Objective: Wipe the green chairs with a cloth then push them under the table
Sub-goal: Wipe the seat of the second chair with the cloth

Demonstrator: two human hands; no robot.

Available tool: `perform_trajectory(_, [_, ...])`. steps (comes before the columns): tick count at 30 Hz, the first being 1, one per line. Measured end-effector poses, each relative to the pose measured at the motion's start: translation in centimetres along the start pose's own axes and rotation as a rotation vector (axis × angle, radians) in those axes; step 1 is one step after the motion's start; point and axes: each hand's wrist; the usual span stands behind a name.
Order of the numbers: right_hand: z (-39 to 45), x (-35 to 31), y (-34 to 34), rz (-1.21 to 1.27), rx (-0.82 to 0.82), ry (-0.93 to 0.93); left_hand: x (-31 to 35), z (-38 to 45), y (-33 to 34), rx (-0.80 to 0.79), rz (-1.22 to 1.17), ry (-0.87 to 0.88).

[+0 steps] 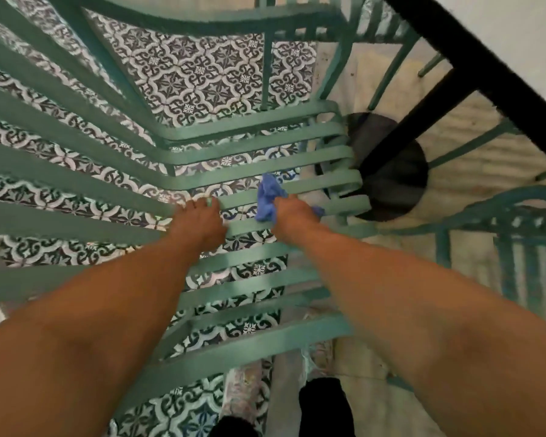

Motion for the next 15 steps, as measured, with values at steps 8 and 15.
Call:
perform_trajectory(8, [-12.1, -1.5, -8.4, 0.065, 0.237, -0.011, 4.4, -7.3, -7.7, 0.038, 0.041, 0.206])
perform_trajectory(15, [-24.5, 0.7, -12.1, -0.048, 0.349, 0.146, 10.4, -14.7, -15.9, 0.154, 0.125, 0.428])
Point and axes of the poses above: each hand's wrist, its own z-axis towards the middle knuckle, its own y-axis out of the palm, x = y × z, and after that the axes turned 3 degrees about x, right-handed
